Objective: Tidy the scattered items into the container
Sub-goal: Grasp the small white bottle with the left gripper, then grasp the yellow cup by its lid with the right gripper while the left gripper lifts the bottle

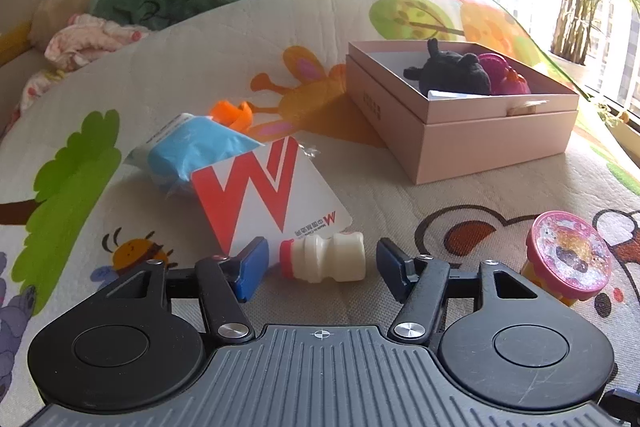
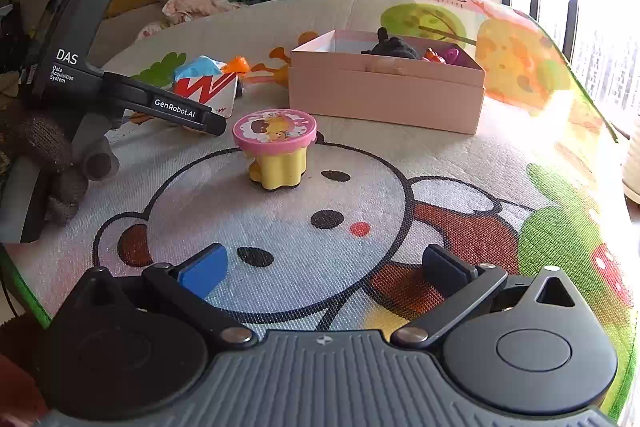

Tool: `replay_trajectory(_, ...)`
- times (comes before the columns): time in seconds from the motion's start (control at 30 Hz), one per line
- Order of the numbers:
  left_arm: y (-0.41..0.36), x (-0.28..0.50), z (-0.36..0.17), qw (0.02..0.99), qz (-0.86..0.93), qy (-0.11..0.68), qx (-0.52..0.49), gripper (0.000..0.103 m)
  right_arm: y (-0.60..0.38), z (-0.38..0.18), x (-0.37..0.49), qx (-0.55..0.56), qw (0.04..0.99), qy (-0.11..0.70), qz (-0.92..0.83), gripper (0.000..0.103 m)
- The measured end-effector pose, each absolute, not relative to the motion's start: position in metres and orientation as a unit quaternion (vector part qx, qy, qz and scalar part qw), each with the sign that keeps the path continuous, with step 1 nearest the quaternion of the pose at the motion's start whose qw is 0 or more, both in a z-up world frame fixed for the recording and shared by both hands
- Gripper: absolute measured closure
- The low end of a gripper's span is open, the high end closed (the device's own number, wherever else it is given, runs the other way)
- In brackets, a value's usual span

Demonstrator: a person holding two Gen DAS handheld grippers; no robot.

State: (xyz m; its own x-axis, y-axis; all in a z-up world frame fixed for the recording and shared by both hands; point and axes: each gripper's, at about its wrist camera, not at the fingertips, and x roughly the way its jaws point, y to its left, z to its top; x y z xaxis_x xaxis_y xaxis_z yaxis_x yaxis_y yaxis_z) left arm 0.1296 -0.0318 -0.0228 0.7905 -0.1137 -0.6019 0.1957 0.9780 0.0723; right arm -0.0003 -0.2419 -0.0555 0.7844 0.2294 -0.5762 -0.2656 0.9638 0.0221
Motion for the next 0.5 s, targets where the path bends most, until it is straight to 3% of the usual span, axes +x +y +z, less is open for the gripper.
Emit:
replay_trajectory(0.33,-0.026,0.075,-0.007,0.940,-0.126,0.313,0.052,0.054,-0.244,-0.049,0.005,-0.028,0.938,0.315,0.140,0.000)
replay_trajectory(0.5,-0.022,0.041,-0.012,0.937,-0.136,0.318,0.055,0.054,-0.238,-0.029,0.011,-0.032,0.946,0.279,0.163,0.000)
